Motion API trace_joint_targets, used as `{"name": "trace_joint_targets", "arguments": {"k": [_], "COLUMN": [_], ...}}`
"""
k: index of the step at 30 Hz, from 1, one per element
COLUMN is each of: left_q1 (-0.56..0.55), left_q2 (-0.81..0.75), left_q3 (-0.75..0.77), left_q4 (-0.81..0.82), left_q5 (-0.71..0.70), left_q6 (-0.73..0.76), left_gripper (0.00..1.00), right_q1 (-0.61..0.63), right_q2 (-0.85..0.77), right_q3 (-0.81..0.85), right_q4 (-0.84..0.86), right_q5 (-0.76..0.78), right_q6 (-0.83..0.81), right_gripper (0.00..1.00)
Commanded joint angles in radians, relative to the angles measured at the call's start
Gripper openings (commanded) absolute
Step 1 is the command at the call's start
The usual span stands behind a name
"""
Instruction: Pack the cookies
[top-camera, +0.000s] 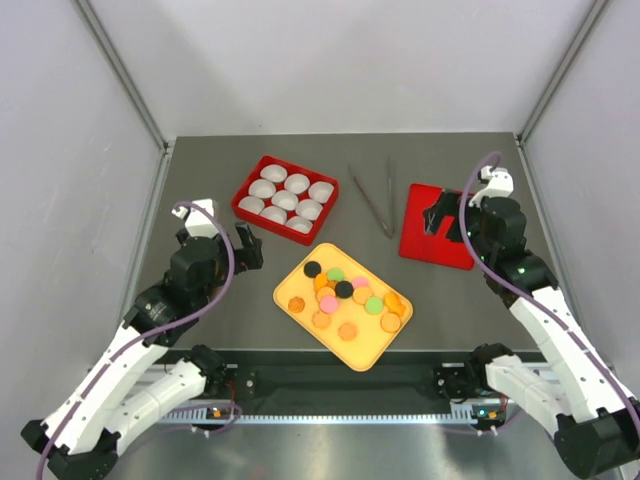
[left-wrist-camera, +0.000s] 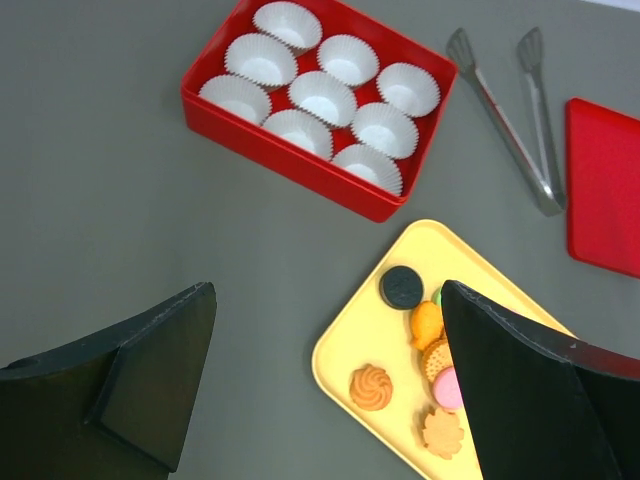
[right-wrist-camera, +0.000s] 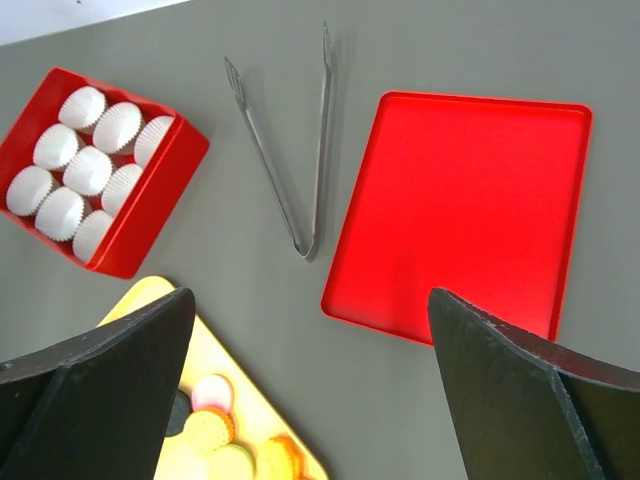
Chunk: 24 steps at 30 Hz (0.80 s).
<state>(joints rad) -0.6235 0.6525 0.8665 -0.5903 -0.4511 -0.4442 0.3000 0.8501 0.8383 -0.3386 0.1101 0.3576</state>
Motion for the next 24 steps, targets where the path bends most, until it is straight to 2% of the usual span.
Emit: {"name": "trace_joint_targets", "arguments": {"k": [1,7,13,19,24], "left_q1": [-0.001,-0.001,-0.001,-0.001,-0.001], "left_q2": [0.035,0.007,-0.057,-0.100,-0.131], "left_q3": [0.016,-0.003,-0.027,-0.053,-0.069], "left_q4": [-0.026,-0.019,-0.045,-0.052,-0.046], "left_q5": [-0.043,0.018,0.041,0.152,0.143], "left_q6": [-0.005,-0.014,-0.036,-0.047,-0.047], "left_gripper": [0.99,0.99,0.99,0.98,0.98], "right_q1": [0.001,0.001,0.008,0.011,0.033], "right_q2": [0.004,0.111,0.417,0.760,0.918], "right_q3": [0.056,0.100,0.251,0.435,0.558], "right_q4": [0.019,0.059,0.099,0.113,0.092], "right_q5": [0.011,-0.007,-0.052,-0.064,-0.069], "right_q6": [-0.049,-0.106,-0.131,-0.190,-0.227], "right_gripper": [1.00,1.00,1.00,1.00,1.00]}}
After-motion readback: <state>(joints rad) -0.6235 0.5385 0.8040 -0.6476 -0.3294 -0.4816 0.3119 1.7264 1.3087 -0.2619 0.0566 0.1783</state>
